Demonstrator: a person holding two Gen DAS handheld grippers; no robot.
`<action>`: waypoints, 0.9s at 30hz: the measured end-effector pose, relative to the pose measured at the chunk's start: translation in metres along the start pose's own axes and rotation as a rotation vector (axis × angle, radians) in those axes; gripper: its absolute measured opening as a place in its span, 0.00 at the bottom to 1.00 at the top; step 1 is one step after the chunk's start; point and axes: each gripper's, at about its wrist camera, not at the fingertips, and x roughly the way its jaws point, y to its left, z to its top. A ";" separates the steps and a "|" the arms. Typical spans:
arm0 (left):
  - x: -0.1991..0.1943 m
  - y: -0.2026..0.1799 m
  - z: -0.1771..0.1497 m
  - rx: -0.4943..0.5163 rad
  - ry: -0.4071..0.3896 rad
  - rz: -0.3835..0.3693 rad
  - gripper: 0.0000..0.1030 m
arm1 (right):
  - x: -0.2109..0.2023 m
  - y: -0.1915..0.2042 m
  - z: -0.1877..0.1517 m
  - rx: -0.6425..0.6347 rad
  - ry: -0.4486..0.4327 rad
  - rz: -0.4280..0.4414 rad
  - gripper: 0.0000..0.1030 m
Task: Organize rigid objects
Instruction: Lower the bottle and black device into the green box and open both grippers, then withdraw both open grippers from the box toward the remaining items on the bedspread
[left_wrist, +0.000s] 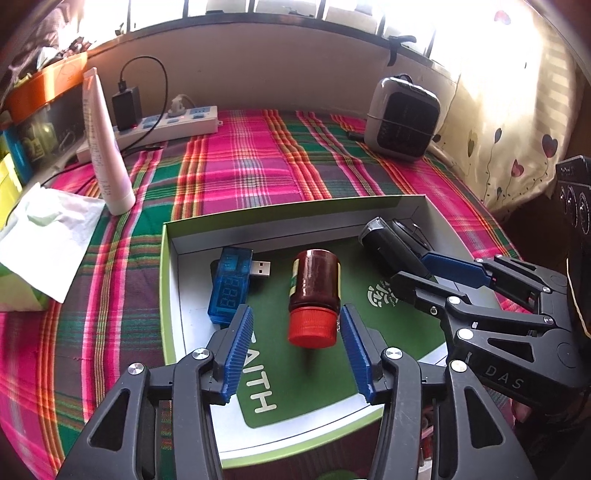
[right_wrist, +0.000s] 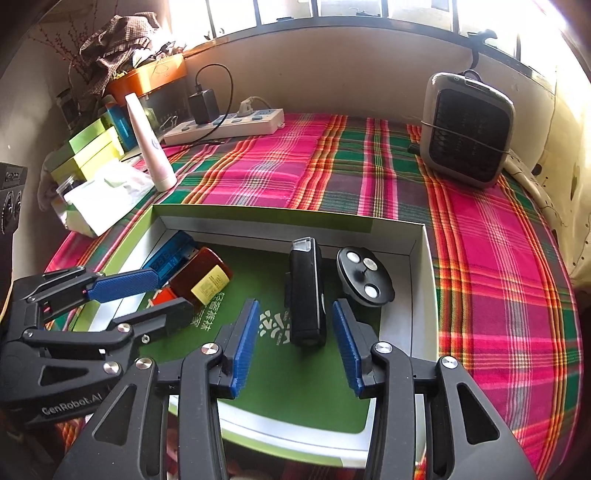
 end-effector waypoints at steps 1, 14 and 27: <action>-0.002 0.000 -0.001 -0.001 -0.003 -0.002 0.47 | -0.002 0.000 -0.001 0.002 -0.003 0.001 0.41; -0.030 -0.004 -0.014 -0.012 -0.042 -0.003 0.47 | -0.028 0.003 -0.009 0.015 -0.044 0.005 0.41; -0.062 -0.006 -0.030 -0.026 -0.089 0.005 0.47 | -0.055 0.008 -0.024 0.028 -0.085 0.008 0.41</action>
